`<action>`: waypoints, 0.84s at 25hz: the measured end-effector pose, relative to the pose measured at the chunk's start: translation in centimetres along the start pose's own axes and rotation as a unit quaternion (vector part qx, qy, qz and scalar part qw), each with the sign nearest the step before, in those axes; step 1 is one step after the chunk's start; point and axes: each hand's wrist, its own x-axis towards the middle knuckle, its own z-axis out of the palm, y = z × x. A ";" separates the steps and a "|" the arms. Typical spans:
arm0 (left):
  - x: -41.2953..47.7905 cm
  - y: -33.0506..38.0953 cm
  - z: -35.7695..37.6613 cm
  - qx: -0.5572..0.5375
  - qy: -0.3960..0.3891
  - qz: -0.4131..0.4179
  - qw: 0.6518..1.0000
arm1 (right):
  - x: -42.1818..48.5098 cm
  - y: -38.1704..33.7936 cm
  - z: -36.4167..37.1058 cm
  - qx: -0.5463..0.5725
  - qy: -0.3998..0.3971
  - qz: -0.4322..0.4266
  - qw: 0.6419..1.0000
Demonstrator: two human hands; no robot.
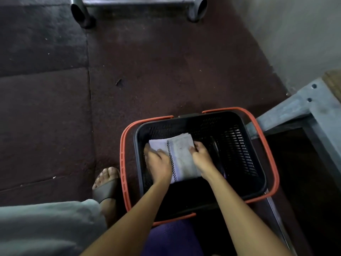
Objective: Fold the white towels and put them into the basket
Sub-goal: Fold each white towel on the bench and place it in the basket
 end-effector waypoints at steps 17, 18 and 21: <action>2.5 -5.7 2.4 0.423 -0.135 0.239 0.863 | 2.6 3.9 2.1 -0.565 -0.025 -0.253 0.785; 2.5 -5.6 2.6 0.425 -0.132 0.238 0.863 | 2.8 3.8 2.1 -0.570 -0.012 -0.258 0.780; 2.6 -3.9 1.8 0.444 -0.168 0.201 0.857 | 2.5 2.6 1.5 -0.575 -0.054 -0.235 0.781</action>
